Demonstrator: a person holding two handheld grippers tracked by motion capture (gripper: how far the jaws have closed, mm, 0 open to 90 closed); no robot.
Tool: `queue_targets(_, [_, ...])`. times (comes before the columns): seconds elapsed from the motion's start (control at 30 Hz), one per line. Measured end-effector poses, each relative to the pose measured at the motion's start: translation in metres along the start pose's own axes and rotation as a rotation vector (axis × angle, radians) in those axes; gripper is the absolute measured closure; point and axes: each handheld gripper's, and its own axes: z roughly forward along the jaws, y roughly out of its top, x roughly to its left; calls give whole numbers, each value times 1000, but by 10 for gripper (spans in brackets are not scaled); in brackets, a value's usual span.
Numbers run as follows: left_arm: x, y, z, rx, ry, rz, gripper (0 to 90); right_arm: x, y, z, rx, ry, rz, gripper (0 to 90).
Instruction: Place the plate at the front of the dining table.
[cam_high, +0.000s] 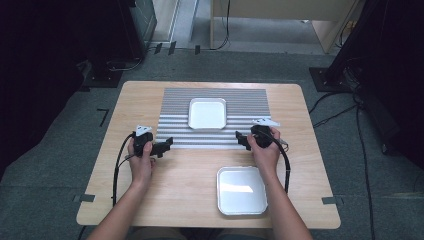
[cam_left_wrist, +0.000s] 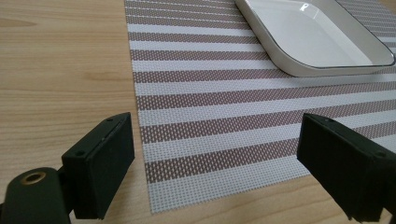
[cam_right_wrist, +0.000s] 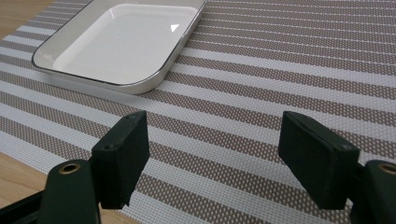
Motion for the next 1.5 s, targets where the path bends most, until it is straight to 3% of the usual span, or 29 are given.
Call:
queue_targets(0.17, [0, -4, -5, 8, 0, 30, 110, -3, -5, -5, -4, -3, 2, 246])
queue_targets(0.5, [0, -13, -17, 5, -12, 50, 110, -7, -11, -17, -14, -7, -10, 248])
queue_targets(0.97, [11, -22, -34, -5, -10, 28, 109, -15, -23, -32, -23, -11, -1, 244])
queue_targets(1.5, [17, -34, -52, -5, -5, 51, 109, -27, -38, -56, -51, -25, 6, 246])
